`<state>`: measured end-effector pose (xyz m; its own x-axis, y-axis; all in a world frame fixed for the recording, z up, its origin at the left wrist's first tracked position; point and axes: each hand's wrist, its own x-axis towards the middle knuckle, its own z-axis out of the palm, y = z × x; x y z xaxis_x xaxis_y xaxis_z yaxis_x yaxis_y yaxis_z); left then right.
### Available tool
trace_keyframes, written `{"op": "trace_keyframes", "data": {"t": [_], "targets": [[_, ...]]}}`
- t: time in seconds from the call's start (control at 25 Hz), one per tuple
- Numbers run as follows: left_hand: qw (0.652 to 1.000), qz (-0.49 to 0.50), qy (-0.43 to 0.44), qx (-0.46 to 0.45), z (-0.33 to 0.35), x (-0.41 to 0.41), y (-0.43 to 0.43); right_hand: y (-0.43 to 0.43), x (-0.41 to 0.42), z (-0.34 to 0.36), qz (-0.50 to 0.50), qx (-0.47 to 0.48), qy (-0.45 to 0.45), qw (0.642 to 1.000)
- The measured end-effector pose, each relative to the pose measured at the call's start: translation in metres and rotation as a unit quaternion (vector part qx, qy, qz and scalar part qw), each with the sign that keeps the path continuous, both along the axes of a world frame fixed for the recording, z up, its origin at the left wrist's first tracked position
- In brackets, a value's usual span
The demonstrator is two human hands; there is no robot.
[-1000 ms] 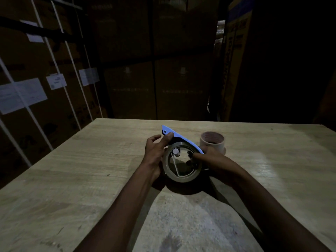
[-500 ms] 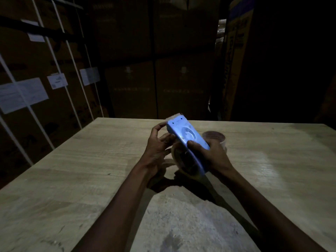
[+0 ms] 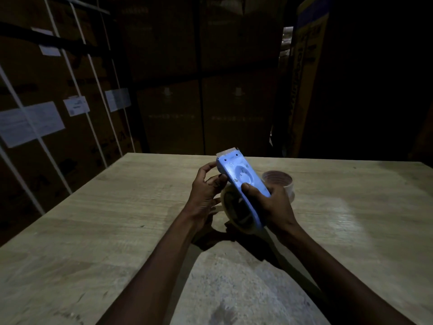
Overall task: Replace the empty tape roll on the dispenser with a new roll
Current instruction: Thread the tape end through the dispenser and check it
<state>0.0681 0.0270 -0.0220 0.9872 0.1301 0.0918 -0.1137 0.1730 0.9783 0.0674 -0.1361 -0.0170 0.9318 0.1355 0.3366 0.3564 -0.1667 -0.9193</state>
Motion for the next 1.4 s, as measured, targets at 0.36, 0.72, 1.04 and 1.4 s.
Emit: {"op": "trace_keyframes", "data": {"t": [0.36, 0.72, 1.04, 1.4], "targets": [[0.993, 0.082, -0.033, 0.085, -0.005, 0.004, 0.017, -0.002, -0.002, -0.001, -0.118, -0.152, -0.124, 0.973], [0.946, 0.148, -0.006, 0.29, -0.023, 0.011, 0.045, -0.014, 0.009, -0.006, -0.163, -0.48, -0.334, 0.794], [0.922, 0.106, -0.04, 0.371, -0.016, 0.002, 0.032, -0.012, 0.008, -0.006, -0.081, -0.545, -0.334, 0.765], [0.813, 0.238, -0.157, 0.507, 0.032, 0.049, 0.047, -0.017, 0.085, 0.054, -0.206, -0.407, -0.359, 0.815]]}}
